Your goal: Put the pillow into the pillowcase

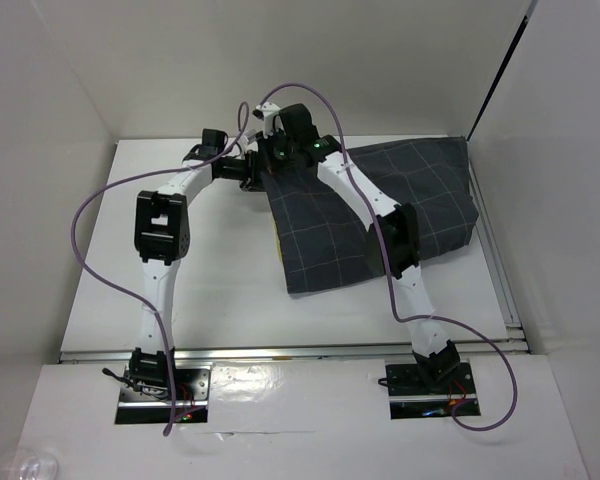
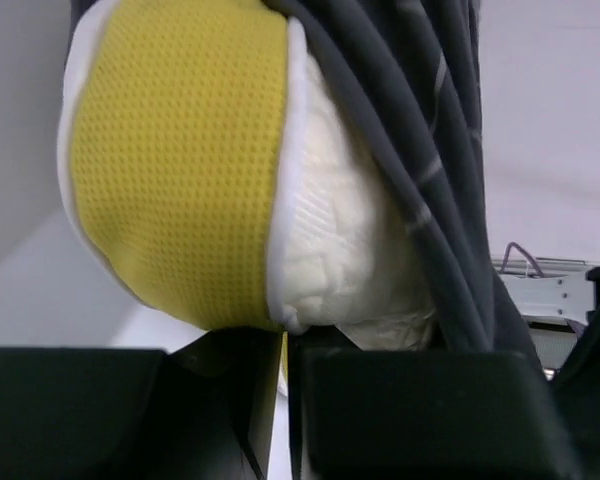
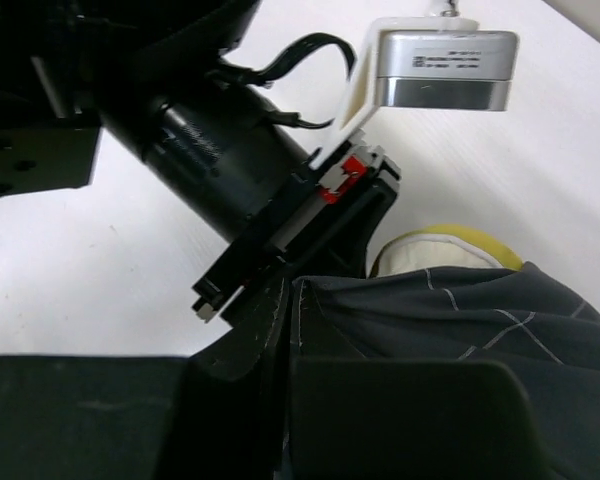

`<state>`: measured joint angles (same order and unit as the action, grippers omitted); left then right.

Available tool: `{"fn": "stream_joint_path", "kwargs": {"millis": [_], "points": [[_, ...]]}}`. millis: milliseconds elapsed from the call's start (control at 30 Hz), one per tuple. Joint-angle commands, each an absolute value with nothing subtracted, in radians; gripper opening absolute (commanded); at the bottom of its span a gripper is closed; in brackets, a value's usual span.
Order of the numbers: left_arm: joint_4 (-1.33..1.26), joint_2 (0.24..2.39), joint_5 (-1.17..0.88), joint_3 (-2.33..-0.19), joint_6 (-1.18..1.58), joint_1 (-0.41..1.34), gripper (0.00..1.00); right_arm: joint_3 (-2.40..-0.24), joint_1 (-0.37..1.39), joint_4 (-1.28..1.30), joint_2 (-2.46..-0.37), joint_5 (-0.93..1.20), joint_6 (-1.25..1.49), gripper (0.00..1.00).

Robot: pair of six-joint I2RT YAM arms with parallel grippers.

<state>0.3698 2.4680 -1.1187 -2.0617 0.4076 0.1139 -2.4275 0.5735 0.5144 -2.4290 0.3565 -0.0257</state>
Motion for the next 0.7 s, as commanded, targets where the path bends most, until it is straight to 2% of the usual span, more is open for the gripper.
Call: {"fn": "stream_joint_path", "kwargs": {"millis": [0, 133, 400, 467, 500, 567, 600, 667], "points": [[0.184, 2.491, -1.203, -2.097, 0.532, 0.140, 0.21, -2.471, 0.637, 0.468, -2.413, 0.521, 0.026, 0.00], [0.184, 2.500, -1.223, -2.109, 0.546, 0.187, 0.26, -2.468, 0.637, 0.459, -2.413, 0.551, 0.049, 0.00], [0.011, 2.500, -1.292, -2.030, 0.712, 0.258, 0.26, -2.484, 0.683, 0.368, -2.440, 0.653, 0.086, 0.00], [-0.034, 2.500, -1.292, -2.008, 0.767, 0.267, 0.31, -2.493, 0.683, 0.359, -2.441, 0.644, 0.086, 0.00], [-0.052, 2.491, -1.292, -1.996, 0.767, 0.267, 0.42, -2.493, 0.683, 0.359, -2.441, 0.611, 0.086, 0.00], [0.071, 2.461, -1.257, -1.965, 0.697, 0.256, 0.52, -2.455, 0.683, 0.327, -2.416, 0.571, 0.075, 0.00], [0.121, 2.444, -1.208, -1.956, 0.660, 0.241, 0.56, -2.441, 0.664, 0.327, -2.393, 0.531, 0.075, 0.00], [0.191, 2.401, -1.157, -1.898, 0.566, 0.204, 0.56, -2.430, 0.628, 0.313, -2.384, 0.502, 0.066, 0.00]]}}
